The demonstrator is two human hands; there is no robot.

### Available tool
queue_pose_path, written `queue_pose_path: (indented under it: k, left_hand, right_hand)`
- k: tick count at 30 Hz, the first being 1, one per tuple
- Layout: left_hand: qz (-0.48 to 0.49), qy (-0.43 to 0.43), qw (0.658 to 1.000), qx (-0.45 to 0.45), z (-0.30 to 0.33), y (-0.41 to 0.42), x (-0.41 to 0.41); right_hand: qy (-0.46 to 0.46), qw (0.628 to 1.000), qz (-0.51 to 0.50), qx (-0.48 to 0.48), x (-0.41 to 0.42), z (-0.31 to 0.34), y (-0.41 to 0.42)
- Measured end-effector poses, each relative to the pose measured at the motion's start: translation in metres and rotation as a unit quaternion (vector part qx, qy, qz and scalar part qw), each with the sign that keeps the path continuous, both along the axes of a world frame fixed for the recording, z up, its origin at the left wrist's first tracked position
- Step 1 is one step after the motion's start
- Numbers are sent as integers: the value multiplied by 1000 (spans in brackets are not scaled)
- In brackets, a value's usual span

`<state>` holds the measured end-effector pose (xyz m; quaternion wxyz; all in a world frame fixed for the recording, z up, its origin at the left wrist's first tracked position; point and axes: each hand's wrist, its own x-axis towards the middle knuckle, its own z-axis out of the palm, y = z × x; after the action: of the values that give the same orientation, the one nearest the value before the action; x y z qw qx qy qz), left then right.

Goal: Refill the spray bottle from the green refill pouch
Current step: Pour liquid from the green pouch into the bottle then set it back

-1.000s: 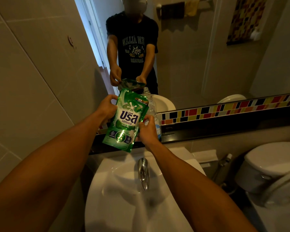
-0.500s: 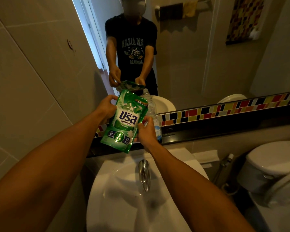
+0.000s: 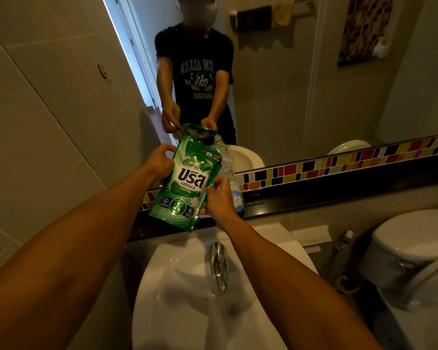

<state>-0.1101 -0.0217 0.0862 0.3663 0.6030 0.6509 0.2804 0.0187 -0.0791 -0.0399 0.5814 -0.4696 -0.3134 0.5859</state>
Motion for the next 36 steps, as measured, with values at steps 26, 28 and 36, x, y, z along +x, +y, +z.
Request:
queue_pose_path:
  k: [26, 28, 36]
  left_hand:
    - [-6, 39, 999, 5, 7, 6, -1]
    - [-5, 41, 999, 5, 7, 5, 0]
    - [-4, 36, 999, 3, 8, 4, 0]
  right_hand:
    - [-4, 1000, -1, -4, -3, 2, 6]
    - [-6, 1000, 1, -3, -2, 2, 5]
    - [-19, 1000, 5, -3, -2, 4, 2]
